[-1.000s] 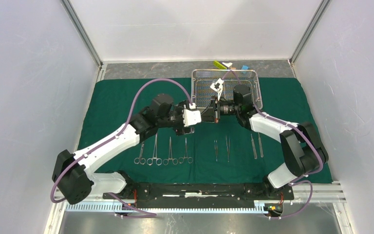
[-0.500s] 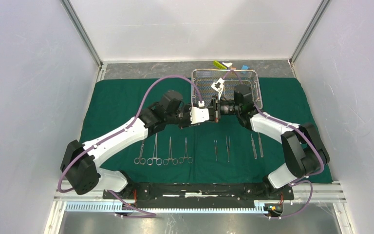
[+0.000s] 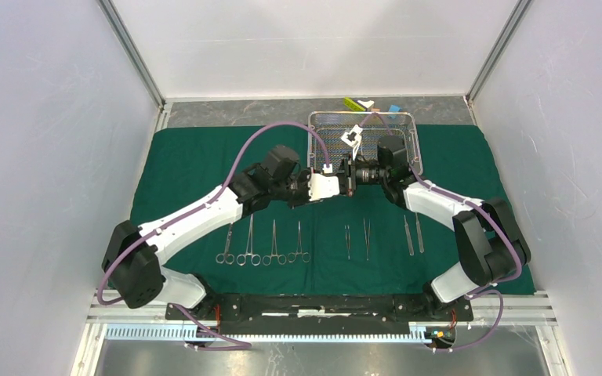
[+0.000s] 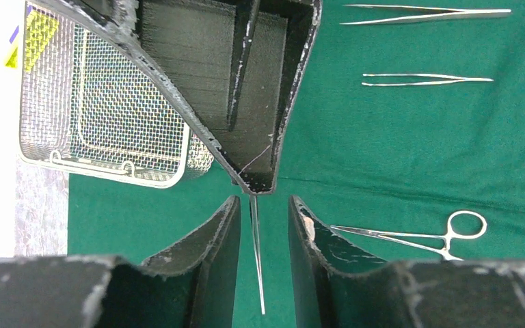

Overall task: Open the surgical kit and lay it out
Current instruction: Place the medical item in the surgical kit.

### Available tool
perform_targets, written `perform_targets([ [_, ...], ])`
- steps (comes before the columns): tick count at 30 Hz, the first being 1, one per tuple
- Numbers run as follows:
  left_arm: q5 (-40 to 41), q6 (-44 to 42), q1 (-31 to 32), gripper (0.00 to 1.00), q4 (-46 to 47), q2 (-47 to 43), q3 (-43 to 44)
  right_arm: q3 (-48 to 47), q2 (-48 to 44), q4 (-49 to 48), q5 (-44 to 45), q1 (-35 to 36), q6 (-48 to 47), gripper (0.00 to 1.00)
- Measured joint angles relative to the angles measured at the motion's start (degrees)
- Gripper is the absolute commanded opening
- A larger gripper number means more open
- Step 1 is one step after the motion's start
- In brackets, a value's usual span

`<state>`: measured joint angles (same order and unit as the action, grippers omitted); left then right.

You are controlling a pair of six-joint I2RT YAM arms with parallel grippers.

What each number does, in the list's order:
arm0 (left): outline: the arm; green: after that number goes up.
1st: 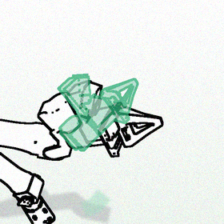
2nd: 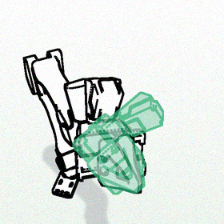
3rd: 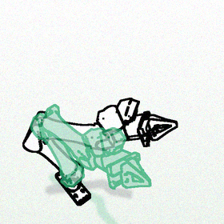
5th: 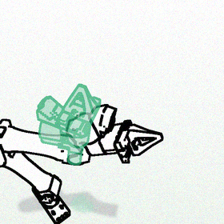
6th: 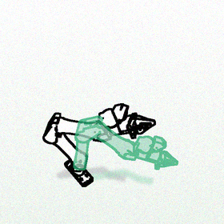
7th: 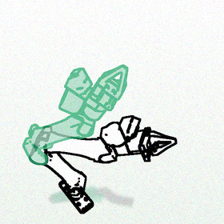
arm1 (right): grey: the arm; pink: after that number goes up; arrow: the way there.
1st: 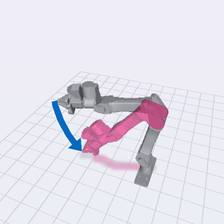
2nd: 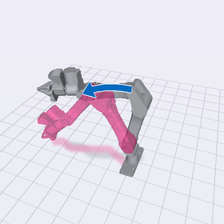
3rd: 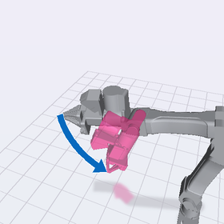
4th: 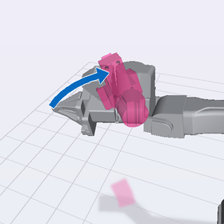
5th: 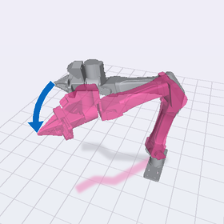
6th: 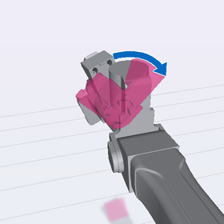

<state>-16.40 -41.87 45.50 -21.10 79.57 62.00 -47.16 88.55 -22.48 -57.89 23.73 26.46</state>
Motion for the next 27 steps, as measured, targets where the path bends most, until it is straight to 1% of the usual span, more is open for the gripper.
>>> perform_targets([
  [5,0.09,0.02,0.00,0.26,-0.11,0.98,0.15,0.02,0.00,0.13,0.00,-0.22,0.00,0.00],
  [8,0.31,0.04,0.00,0.16,-0.22,1.57,0.74,0.02,0.00,0.42,0.02,-0.22,0.00,0.00],
  [10,0.46,0.17,0.00,0.12,-0.31,2.21,1.49,0.02,0.00,0.52,0.09,-0.22,-0.02,0.05],
  [11,0.59,0.26,0.00,0.11,-0.57,2.51,1.88,0.02,0.00,0.66,0.15,-0.22,-0.15,0.11],
  [13,0.90,0.46,0.02,0.03,-1.03,3.08,2.58,0.02,-0.02,0.81,0.28,-0.37,-0.39,0.19],
  [15,1.09,1.07,0.04,0.02,-1.14,3.50,2.97,0.02,-0.28,1.20,0.46,-0.74,-0.68,0.35],
  [19,1.86,3.19,0.37,0.02,-1.36,3.54,3.04,0.04,-2.29,3.06,0.94,-2.75,-2.12,0.60],
  [21,2.84,5.22,0.39,0.02,-1.22,3.54,2.97,0.04,-4.04,4.63,1.38,-5.05,-3.32,0.68],
  [24,4.17,9.53,0.39,0.02,0.52,3.13,1.49,0.04,-6.80,7.54,2.49,-8.26,-6.40,0.75],
  [27,5.68,15.96,0.39,0.02,3.78,1.60,-2.71,0.02,-9.81,11.23,4.20,-11.23,-10.12,0.81],
])
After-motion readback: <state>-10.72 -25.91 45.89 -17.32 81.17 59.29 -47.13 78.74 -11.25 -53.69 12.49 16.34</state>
